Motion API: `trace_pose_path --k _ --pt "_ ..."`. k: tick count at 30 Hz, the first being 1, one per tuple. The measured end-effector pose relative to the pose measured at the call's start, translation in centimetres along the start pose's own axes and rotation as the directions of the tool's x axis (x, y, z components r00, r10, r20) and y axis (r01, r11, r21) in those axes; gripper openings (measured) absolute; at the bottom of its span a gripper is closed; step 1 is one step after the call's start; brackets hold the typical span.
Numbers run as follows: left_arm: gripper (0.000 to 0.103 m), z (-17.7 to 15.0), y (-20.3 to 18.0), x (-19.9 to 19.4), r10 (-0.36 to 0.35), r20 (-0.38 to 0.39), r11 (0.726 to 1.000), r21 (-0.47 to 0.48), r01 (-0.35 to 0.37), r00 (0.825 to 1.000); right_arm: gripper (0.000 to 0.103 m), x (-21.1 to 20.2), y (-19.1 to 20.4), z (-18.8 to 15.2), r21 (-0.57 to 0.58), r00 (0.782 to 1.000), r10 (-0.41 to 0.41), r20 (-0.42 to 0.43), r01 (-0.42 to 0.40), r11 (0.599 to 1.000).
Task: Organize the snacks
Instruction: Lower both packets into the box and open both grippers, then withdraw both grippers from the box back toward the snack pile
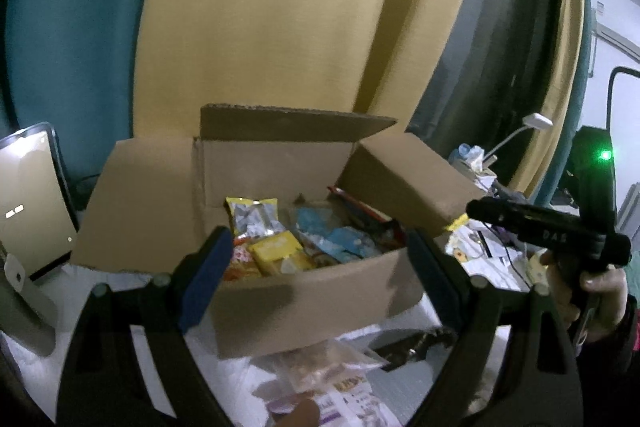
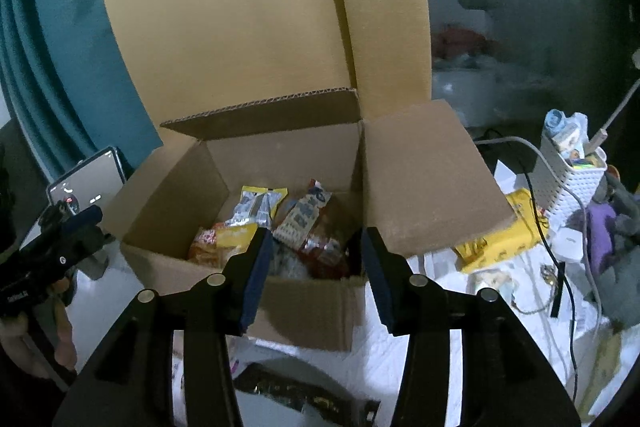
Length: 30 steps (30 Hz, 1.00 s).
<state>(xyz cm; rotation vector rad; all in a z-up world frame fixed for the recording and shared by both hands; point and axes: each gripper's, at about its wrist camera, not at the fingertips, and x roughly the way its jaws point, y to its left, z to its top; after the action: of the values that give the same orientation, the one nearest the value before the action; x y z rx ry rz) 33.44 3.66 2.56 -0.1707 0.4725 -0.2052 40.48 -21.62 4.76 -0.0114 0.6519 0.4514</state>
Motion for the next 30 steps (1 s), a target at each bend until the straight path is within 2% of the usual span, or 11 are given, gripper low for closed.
trace_pose_path --k 19,30 --pt "0.090 -6.2 -2.7 -2.2 -0.023 -0.077 0.999 -0.028 0.021 0.997 0.056 -3.4 -0.6 -7.0 0.013 0.998 -0.029 -0.055 0.029 0.999" --pt "0.090 -11.0 -2.4 -2.8 0.000 -0.153 0.997 -0.075 -0.011 0.988 0.057 -3.1 -0.3 -13.0 -0.032 0.986 -0.046 -0.159 0.041 0.999"
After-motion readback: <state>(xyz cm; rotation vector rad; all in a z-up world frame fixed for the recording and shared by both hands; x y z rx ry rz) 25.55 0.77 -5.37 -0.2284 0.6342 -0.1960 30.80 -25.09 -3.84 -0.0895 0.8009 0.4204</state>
